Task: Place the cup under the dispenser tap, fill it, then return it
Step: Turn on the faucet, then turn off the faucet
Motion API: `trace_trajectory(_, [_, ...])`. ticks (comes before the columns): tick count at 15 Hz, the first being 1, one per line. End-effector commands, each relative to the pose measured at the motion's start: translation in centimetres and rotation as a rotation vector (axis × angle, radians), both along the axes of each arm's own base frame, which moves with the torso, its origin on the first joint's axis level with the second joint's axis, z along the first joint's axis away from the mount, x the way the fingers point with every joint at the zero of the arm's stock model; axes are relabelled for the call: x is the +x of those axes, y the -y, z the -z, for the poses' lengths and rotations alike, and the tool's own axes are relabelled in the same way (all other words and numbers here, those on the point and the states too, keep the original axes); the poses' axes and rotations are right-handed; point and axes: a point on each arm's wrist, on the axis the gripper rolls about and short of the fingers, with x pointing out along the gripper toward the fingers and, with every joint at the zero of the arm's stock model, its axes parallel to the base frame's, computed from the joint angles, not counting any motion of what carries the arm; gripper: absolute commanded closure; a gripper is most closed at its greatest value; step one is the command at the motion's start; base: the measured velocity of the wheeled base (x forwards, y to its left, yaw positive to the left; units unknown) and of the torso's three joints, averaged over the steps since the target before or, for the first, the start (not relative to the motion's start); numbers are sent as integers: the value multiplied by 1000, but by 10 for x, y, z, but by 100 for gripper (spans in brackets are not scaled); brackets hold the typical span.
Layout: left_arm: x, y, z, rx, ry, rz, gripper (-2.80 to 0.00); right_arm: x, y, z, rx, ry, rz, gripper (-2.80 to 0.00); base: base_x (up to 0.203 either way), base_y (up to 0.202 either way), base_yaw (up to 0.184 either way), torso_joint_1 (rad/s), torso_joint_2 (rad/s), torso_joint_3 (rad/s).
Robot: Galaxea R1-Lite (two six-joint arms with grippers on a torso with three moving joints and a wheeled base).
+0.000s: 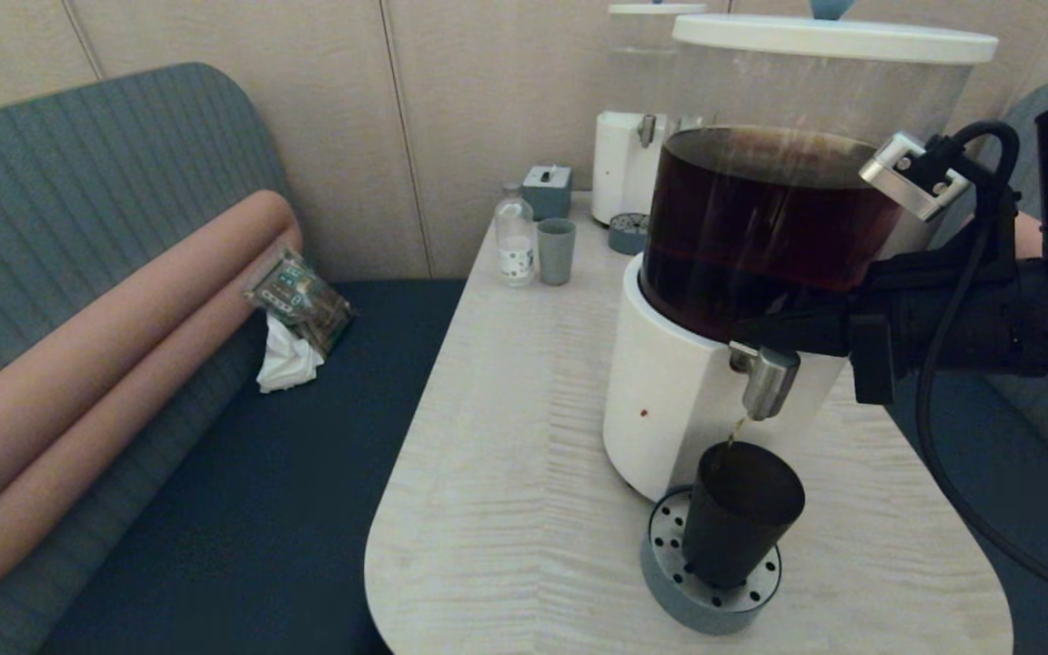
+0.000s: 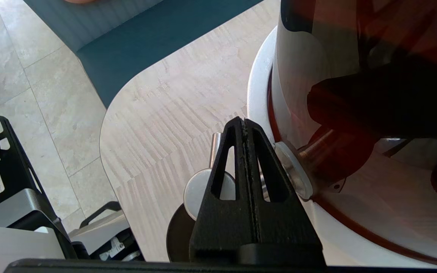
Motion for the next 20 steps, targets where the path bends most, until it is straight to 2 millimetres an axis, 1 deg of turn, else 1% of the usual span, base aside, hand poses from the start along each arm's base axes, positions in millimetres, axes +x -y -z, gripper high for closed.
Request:
trace_trajectory(1, [0, 0, 0, 0, -2, 0, 0, 0, 2, -2, 1, 4, 12, 0, 0, 0, 0, 0, 0, 0])
trace_trajectory(2, [0, 0, 0, 0, -2, -2, 0, -1, 6, -3, 2, 10, 27, 0, 0, 0, 0, 0, 0, 0])
trace_trajectory(4, [0, 0, 0, 0, -2, 0, 0, -1, 19, -8, 6, 25, 80, 0, 0, 0, 0, 0, 0, 0])
trace_trajectory(6, [0, 0, 0, 0, -2, 0, 0, -5, 26, -12, 12, 39, 106, 0, 0, 0, 0, 0, 0, 0])
trace_trajectory(8, [0, 0, 0, 0, -2, 0, 0, -10, 32, -14, 15, 51, 123, 0, 0, 0, 0, 0, 0, 0])
trace_trajectory(11, [0, 0, 0, 0, -2, -1, 0, -25, 40, -19, 23, 78, 140, 0, 0, 0, 0, 0, 0, 0])
trace_trajectory(13, [0, 0, 0, 0, -2, 0, 0, -41, 47, -23, 28, 101, 159, 0, 0, 0, 0, 0, 0, 0])
trace_trajectory(15, [0, 0, 0, 0, -2, 0, 0, -65, 56, -23, 17, 135, 216, 0, 0, 0, 0, 0, 0, 0])
trace_trajectory(17, [0, 0, 0, 0, -2, -2, 0, -92, 66, -19, -10, 175, 326, 0, 0, 0, 0, 0, 0, 0])
trace_trajectory(20, [0, 0, 0, 0, -2, -1, 0, -126, 85, -10, -39, 225, 521, 0, 0, 0, 0, 0, 0, 0])
